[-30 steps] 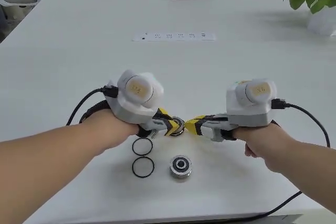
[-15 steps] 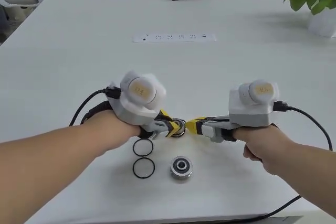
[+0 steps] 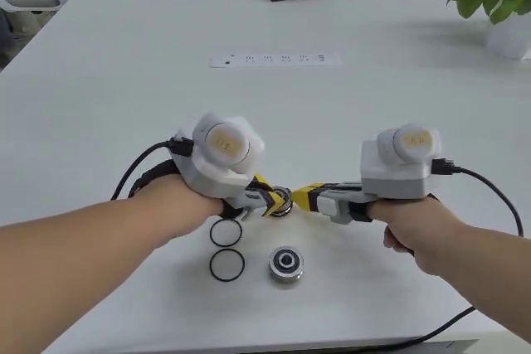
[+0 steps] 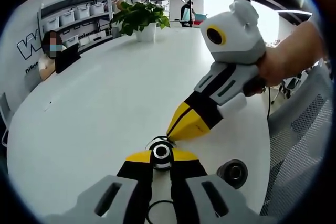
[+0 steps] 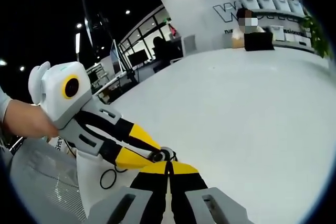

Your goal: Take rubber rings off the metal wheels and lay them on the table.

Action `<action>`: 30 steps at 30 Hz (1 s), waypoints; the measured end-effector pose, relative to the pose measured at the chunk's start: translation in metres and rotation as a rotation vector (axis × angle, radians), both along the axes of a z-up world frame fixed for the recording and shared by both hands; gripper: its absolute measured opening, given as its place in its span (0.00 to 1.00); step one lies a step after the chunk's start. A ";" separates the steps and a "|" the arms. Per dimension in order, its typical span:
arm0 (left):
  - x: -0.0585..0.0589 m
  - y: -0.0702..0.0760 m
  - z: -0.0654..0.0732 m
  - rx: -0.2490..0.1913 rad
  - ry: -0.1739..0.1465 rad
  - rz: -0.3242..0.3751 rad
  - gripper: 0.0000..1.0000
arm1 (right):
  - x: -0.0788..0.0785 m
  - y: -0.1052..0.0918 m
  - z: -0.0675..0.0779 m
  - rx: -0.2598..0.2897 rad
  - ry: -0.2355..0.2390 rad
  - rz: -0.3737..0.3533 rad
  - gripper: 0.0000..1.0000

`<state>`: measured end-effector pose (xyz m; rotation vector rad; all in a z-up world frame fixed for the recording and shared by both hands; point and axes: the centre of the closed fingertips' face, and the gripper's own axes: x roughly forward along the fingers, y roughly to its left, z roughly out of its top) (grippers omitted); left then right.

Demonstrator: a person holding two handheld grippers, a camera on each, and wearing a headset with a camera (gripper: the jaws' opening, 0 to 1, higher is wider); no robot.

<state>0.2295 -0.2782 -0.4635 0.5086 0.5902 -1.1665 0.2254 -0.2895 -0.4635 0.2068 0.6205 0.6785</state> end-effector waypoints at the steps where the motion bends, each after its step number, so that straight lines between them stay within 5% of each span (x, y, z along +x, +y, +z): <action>1: 0.000 0.000 0.000 0.003 -0.004 -0.001 0.06 | 0.000 0.000 0.000 0.004 0.002 0.000 0.00; 10: 0.000 0.000 0.000 0.009 -0.004 -0.004 0.06 | -0.002 0.016 0.012 0.061 -0.009 0.035 0.00; 13: 0.000 0.000 0.000 0.006 -0.004 -0.002 0.06 | -0.002 0.016 0.011 0.029 -0.022 0.052 0.00; 24: -0.001 0.000 0.000 0.004 -0.002 -0.006 0.06 | -0.003 0.009 0.012 0.098 0.002 0.021 0.00; 30: 0.000 -0.001 0.000 0.001 -0.001 -0.009 0.06 | -0.010 0.016 0.017 0.151 0.014 0.063 0.00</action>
